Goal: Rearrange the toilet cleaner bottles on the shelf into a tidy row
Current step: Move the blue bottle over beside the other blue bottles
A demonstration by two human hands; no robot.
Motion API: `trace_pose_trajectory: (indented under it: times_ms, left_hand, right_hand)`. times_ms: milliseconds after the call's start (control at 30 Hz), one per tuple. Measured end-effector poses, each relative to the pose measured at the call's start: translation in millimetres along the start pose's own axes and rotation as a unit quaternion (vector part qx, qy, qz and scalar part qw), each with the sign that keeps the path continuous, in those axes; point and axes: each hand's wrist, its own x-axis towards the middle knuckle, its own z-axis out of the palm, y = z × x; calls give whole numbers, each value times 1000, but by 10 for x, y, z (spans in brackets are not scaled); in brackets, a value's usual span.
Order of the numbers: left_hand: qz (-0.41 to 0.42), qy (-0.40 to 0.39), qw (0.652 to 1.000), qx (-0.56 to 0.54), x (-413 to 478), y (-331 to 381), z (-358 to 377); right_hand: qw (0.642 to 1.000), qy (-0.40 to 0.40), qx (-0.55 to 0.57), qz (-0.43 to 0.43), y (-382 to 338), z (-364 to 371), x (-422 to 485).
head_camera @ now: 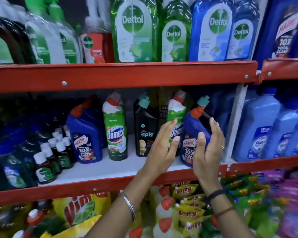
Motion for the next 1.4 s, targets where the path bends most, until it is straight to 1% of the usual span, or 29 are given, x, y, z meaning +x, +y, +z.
trace_pose_trajectory:
  times_ms: [100,133,200,267,367,500,567,667,767,900,1167,1400]
  left_hand:
    - [-117,9,991,-60,-22,-120,222]
    - [-162,5,983,-84,-36,-131,289]
    - [-223,-8,969,-111,-31,-212,408]
    - [-238,-29,965,-102,24,-247,484]
    - [-260,-45,960,-98,78,-266,593]
    - [-251,-60,963,-75,68,-280,701]
    - [-228,-60,971,-40,65,-257,693]
    - [-234,-50,971,-26,63,-269,665]
    - [-243,-31,969,-27,44,-250,625]
    - [-231,13,972,-28,29,-192,481]
    - [-234,72,968,-54,-164,-131,-141]
    - [-259,127,958,-8,-562,-229,-893]
  right_hand:
    - [998,7,-1,67,195,-19,-71]
    - [996,2,8,90,269,-13,-117]
    - [993,-3,6,118,426,-5,-150]
    - [990,-21,8,139,563,-6,-137]
    - [984,-72,8,162,725,-16,-170]
    - [981,-109,23,161,870,-8,-228]
    - [981,-105,35,160,893,-11,-205]
    - [980,-95,53,165,880,-26,-186]
    - [979,-89,64,173,861,-25,-185]
    - [979,-85,86,163,732,23,-152]
    - [962,-122,175,168,274,309,-284]
    - [938,-181,244,168,-206,843,-637]
